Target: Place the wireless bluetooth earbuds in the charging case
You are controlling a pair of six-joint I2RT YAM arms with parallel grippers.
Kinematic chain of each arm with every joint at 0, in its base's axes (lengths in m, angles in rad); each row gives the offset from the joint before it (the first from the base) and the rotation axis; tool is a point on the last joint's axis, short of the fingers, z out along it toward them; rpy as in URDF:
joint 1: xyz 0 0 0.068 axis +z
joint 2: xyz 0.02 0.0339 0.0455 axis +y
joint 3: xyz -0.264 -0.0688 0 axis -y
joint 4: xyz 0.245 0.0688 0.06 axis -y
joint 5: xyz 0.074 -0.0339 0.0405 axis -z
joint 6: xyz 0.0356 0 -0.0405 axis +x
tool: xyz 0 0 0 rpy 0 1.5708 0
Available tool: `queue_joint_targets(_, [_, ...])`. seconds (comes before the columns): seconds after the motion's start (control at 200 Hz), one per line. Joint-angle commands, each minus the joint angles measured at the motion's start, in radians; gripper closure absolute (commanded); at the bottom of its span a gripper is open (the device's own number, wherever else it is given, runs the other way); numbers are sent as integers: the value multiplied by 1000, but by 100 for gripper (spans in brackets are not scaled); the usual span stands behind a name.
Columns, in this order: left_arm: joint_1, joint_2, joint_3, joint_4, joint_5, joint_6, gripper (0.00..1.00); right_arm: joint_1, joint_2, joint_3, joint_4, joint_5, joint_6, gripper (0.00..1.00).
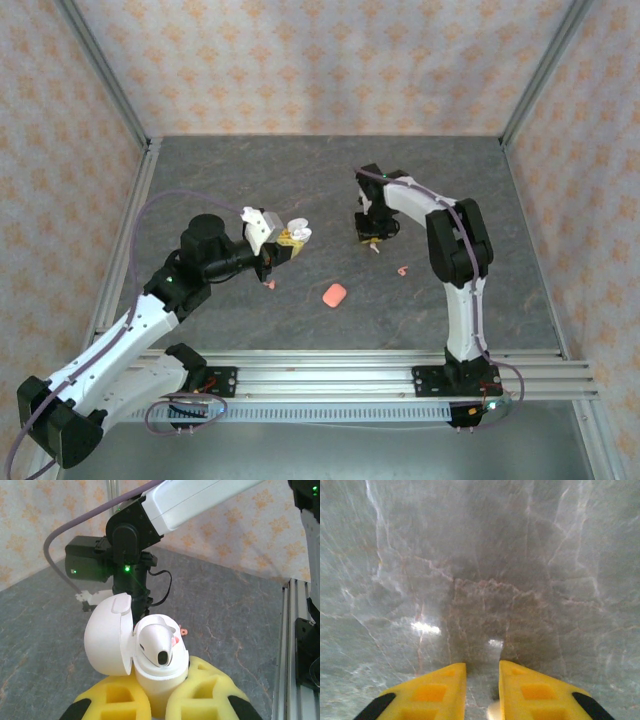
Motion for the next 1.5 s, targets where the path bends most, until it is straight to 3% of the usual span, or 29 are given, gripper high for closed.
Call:
queue_joint_targets(0.0, [-8, -15, -9, -2, -15, -16, 100, 14, -68, -25, -60, -29, 7, 73])
queue_joint_targets(0.265, [-11, -16, 2, -12, -14, -16, 100, -7, -171, -16, -51, -95, 63, 66])
queue_joint_targets(0.505, [-12, -29, -4, -13, -17, -21, 100, -100, -169, -116, -23, -164, 72, 66])
queue_joint_targets(0.65, [-13, -32, -4, -13, -18, -22, 100, -111, -167, -166, 24, -232, 68, 59])
queue_joint_targets(1.006, [-15, -34, -4, -15, -23, -29, 100, -107, -135, -196, 53, -265, 46, 59])
queue_joint_targets(1.496, [-16, -30, -6, -5, -24, -34, 100, -95, -195, -281, 118, -318, 153, 60])
